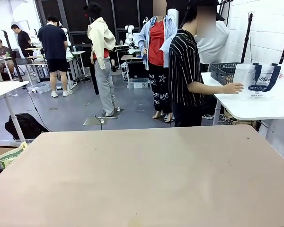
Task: Transfer purchased items from the store into the shopping bag.
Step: Open the Reusable shopping bag in the center of the table.
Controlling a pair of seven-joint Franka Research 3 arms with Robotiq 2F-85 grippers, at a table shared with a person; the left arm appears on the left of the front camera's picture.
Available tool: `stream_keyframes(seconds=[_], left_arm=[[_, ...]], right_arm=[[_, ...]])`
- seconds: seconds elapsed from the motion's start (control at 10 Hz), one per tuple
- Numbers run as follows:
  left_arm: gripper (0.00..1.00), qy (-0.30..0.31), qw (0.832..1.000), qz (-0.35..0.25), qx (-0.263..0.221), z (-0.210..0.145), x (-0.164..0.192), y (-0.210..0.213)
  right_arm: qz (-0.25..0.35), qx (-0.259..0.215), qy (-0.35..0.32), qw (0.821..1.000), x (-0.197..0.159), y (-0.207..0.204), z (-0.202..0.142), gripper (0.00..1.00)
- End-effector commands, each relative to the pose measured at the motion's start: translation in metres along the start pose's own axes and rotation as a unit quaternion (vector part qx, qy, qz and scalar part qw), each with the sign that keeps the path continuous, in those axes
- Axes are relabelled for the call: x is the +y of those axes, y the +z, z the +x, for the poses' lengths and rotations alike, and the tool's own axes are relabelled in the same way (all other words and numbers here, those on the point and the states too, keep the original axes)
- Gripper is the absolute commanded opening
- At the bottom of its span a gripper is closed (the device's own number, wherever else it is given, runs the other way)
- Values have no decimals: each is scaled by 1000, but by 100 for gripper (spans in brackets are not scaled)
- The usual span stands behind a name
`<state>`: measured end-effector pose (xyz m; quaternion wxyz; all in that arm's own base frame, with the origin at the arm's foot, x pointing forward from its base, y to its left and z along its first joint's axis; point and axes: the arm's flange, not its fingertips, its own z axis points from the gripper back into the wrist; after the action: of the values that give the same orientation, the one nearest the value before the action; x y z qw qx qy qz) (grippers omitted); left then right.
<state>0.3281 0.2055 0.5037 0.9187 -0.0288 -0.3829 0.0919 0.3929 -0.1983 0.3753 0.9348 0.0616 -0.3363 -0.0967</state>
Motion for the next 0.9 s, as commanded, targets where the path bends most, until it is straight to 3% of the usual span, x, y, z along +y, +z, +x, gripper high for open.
stream_keyframes(seconds=[0.0,0.8], left_arm=[[100,3,1000,1,-1,1,0,1],[100,3,1000,1,-1,1,0,1]], right_arm=[[-6,0,2,1000,3,3,-1,100],[-6,0,2,1000,3,3,-1,100]])
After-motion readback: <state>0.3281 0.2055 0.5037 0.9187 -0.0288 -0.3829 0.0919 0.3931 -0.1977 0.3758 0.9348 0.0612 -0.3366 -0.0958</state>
